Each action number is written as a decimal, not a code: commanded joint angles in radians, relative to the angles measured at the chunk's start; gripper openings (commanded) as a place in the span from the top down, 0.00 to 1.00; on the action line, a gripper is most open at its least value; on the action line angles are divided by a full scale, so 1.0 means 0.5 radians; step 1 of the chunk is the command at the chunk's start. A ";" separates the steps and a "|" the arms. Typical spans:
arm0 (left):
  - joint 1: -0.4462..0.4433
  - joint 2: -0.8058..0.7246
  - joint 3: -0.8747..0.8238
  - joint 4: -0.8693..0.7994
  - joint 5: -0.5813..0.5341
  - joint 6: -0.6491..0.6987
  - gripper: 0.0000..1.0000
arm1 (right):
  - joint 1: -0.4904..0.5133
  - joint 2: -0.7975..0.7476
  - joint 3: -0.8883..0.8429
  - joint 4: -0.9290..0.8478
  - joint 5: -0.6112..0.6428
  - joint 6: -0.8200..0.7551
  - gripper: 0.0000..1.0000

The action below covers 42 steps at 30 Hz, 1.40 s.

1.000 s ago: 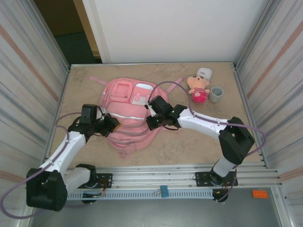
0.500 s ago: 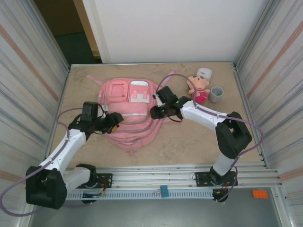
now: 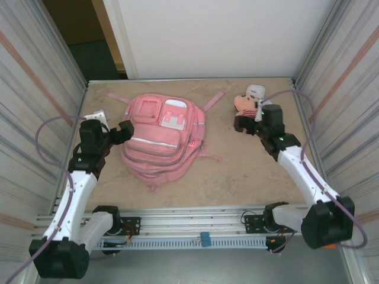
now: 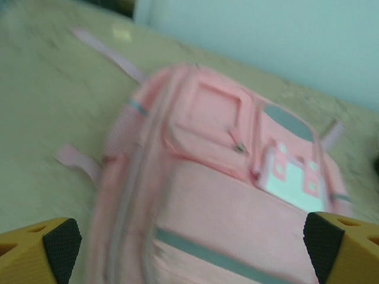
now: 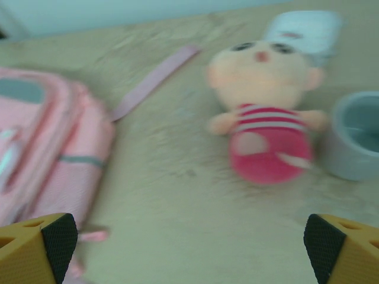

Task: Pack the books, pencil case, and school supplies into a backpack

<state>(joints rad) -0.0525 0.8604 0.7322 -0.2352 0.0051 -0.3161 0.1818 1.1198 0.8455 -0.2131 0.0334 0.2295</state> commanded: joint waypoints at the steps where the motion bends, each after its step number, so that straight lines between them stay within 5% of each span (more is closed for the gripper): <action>1: 0.001 -0.072 -0.253 0.452 -0.448 0.412 0.01 | -0.201 -0.111 -0.269 0.320 -0.032 -0.132 0.01; 8: -0.069 0.148 -0.695 1.156 -0.618 0.518 0.01 | -0.439 -0.117 -0.760 1.019 -0.114 -0.269 0.01; 12: -0.196 0.590 -0.838 1.694 -0.605 0.836 0.01 | -0.441 0.203 -0.984 1.613 -0.160 -0.297 0.01; 14: -0.275 0.875 -0.938 2.230 -0.682 0.999 0.01 | -0.373 0.474 -1.017 1.968 -0.124 -0.342 0.01; 15: -0.316 0.951 -0.922 2.313 -0.718 1.040 0.01 | -0.299 0.482 -0.949 1.835 -0.039 -0.453 0.01; 17: -0.335 1.108 -0.909 2.404 -0.443 1.099 0.01 | -0.236 0.607 -0.881 1.821 -0.015 -0.544 0.01; 19: -0.399 1.267 -0.978 2.800 -0.718 1.120 0.01 | -0.254 0.630 -0.954 1.999 -0.023 -0.527 0.01; 21: -0.233 1.216 -1.030 2.740 -0.558 0.918 0.01 | -0.354 0.613 -1.059 2.156 -0.198 -0.465 0.01; 23: 0.117 1.348 -0.851 2.531 -0.231 0.627 0.01 | -0.407 0.832 -1.060 2.373 -0.167 -0.379 0.01; 24: 0.101 1.301 -0.748 2.246 -0.137 0.654 0.01 | -0.421 0.917 -0.984 2.374 -0.174 -0.367 0.01; 25: 0.062 1.293 -0.614 1.975 -0.114 0.707 0.01 | -0.466 0.834 -0.852 1.953 -0.196 -0.312 0.01; 27: 0.039 1.312 -0.732 2.251 -0.205 0.721 0.01 | -0.508 0.867 -0.884 2.086 -0.233 -0.282 0.01; 31: -0.022 1.302 -0.689 2.143 -0.400 0.704 0.01 | -0.499 0.847 -0.881 2.037 -0.231 -0.287 0.01; 42: -0.006 1.298 -0.685 2.134 -0.363 0.697 0.01 | -0.498 0.852 -0.881 2.046 -0.220 -0.289 0.01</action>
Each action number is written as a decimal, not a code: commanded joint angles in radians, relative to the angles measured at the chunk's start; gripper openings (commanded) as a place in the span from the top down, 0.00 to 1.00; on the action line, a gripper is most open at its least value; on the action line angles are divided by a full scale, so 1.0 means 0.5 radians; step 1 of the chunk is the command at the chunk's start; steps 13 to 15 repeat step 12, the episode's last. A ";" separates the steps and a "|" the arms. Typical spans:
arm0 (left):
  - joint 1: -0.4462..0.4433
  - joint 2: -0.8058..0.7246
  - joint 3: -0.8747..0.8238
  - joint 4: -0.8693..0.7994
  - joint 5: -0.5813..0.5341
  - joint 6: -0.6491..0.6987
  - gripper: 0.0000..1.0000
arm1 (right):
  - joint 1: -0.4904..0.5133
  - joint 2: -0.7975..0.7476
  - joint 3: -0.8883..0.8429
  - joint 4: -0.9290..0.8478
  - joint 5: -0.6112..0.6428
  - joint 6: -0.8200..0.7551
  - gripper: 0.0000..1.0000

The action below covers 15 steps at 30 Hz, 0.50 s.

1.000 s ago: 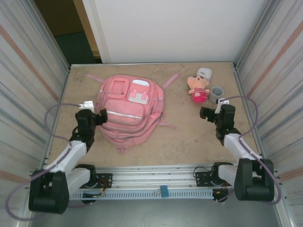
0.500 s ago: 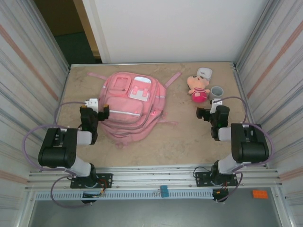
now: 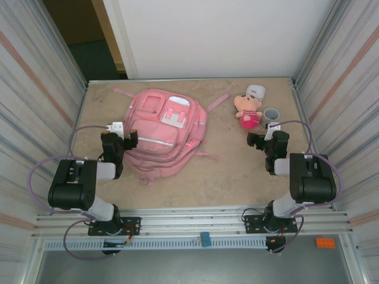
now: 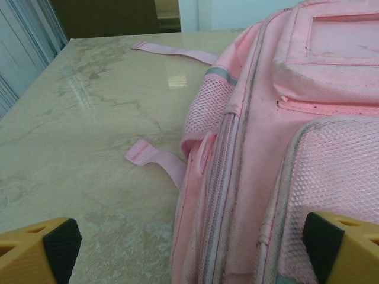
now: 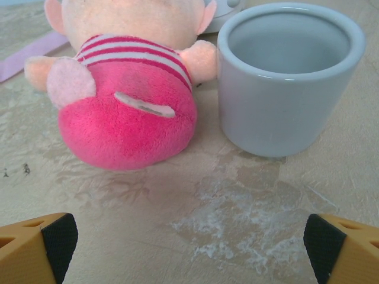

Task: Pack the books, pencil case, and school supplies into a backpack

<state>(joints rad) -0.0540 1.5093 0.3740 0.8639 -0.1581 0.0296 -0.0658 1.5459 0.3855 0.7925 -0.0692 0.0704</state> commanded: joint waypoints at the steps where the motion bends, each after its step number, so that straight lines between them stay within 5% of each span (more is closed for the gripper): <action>1: -0.003 0.002 0.031 -0.062 -0.035 0.005 0.01 | -0.003 -0.002 0.039 0.035 -0.015 0.028 0.01; 15: -0.002 0.002 0.025 -0.050 -0.029 0.009 0.01 | -0.003 -0.001 0.041 0.035 -0.015 0.028 0.01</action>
